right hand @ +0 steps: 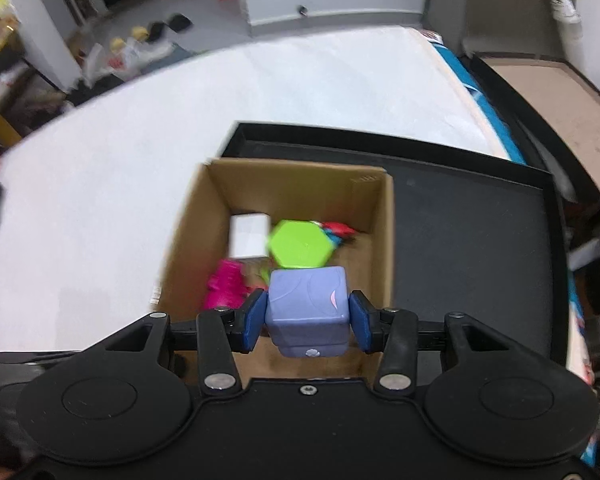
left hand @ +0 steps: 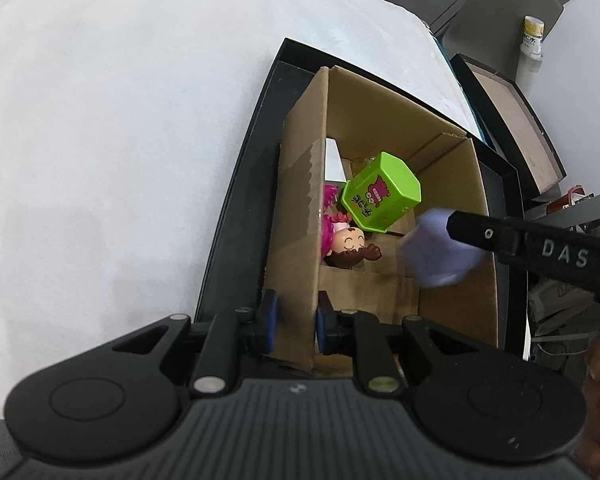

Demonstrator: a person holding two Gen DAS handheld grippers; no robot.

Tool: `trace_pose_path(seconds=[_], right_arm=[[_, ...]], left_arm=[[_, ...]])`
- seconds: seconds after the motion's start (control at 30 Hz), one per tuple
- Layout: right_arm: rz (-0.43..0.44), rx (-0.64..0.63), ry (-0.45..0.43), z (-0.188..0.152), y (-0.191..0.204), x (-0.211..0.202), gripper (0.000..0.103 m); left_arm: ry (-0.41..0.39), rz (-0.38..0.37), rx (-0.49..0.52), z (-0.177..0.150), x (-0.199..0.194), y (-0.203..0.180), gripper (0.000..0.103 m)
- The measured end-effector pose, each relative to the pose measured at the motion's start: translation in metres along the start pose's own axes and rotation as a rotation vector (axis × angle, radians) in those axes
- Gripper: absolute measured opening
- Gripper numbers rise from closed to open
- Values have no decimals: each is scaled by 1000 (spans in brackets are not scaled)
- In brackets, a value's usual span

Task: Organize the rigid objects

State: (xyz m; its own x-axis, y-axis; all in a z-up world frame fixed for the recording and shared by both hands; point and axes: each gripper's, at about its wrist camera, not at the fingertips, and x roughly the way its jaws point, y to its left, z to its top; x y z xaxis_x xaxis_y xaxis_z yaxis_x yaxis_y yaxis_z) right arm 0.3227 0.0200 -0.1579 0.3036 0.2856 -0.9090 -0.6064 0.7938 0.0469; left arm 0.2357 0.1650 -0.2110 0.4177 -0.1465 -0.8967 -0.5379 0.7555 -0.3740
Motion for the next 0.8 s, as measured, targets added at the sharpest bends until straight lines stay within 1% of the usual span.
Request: trace_pose_path(seconds=[0.03, 0.1, 0.13, 0.23, 0.4, 0.6, 0.8], right_arm=[[-6, 9, -6, -1, -1, -1, 46], [23, 31, -16, -2, -6, -7, 46], [31, 39, -21, -2, -8, -11, 46], [36, 51, -32, -4, -16, -21, 46], [56, 79, -18, -5, -30, -28, 46], [57, 92, -18, -11, -39, -35, 48], [48, 105, -40, -21, -50, -50, 53]], left_arm=[[5, -12, 0, 0, 0, -1, 19], [-5, 5, 13, 1, -1, -3, 18], [-1, 2, 13, 1, -1, -4, 18], [-2, 3, 11, 1, -1, -3, 18], [-5, 8, 7, 1, -1, -4, 18], [-9, 20, 11, 2, -2, -7, 18], [-37, 46, 27, 3, -2, -5, 16]])
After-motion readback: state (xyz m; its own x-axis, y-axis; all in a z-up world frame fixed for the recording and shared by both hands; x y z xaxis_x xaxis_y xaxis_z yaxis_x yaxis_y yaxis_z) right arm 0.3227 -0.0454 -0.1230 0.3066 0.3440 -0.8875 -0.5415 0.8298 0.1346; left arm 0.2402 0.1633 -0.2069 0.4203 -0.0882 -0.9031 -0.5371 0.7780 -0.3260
